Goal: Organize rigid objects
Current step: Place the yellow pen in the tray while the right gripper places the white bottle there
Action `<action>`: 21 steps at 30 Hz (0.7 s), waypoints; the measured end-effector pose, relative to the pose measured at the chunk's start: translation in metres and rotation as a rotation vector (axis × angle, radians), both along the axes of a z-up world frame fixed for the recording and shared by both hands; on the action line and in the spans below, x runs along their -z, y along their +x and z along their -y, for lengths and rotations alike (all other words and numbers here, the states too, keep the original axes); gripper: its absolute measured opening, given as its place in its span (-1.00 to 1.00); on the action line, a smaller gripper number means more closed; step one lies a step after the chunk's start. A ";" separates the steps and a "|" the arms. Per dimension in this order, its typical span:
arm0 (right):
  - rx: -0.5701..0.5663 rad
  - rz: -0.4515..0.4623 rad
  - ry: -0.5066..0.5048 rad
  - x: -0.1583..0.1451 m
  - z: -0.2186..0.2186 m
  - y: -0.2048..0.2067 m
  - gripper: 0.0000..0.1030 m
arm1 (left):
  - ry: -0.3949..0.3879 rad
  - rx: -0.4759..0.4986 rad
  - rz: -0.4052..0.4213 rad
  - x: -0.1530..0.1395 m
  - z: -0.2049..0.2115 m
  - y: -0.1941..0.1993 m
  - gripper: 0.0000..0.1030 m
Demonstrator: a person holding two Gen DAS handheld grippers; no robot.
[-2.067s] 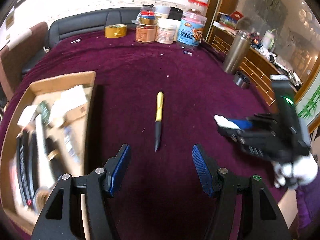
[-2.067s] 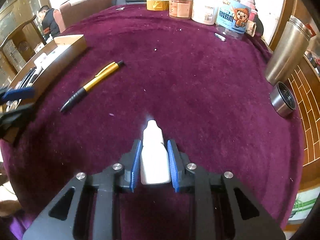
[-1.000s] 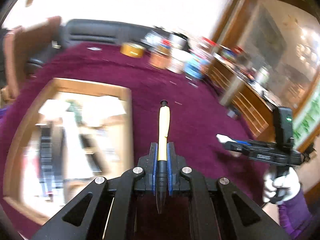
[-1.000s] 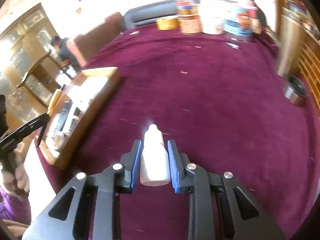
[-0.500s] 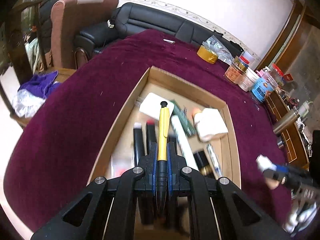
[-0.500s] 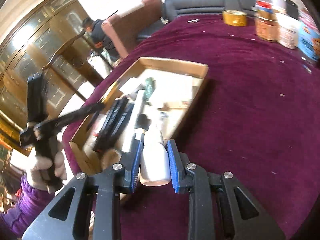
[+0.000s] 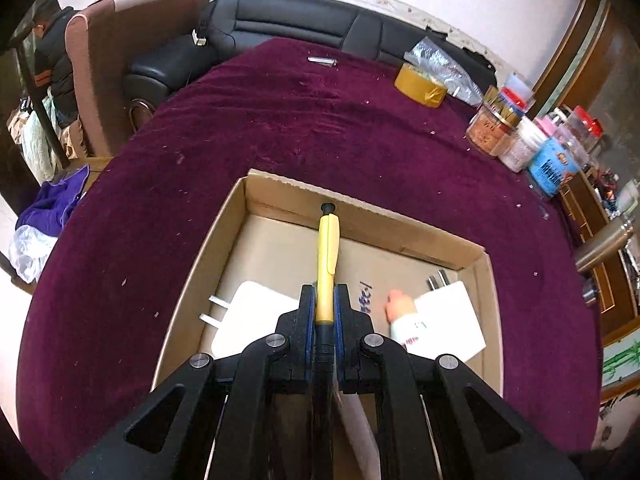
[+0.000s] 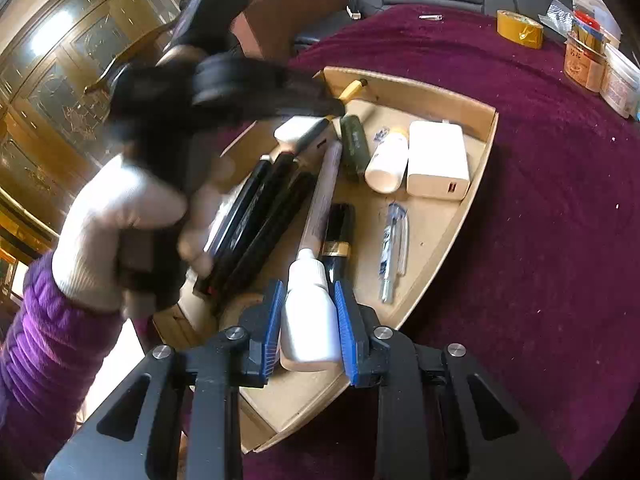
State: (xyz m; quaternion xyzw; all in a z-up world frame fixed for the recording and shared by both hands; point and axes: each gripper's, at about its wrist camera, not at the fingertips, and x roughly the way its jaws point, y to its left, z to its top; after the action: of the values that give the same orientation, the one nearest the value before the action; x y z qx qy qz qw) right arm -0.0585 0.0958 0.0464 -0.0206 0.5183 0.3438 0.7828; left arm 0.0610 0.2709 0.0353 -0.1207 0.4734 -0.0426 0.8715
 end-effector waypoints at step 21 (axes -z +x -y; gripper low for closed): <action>0.071 0.208 -0.026 -0.022 0.025 -0.035 -0.42 | 0.079 -0.041 0.241 -0.058 0.017 -0.064 -0.22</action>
State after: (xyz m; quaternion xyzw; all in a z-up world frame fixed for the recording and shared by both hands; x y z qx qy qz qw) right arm -0.0931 0.0705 0.0681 -0.0479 0.4392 0.3048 0.8437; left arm -0.0030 0.2542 0.0934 -0.0900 0.3638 -0.0201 0.9269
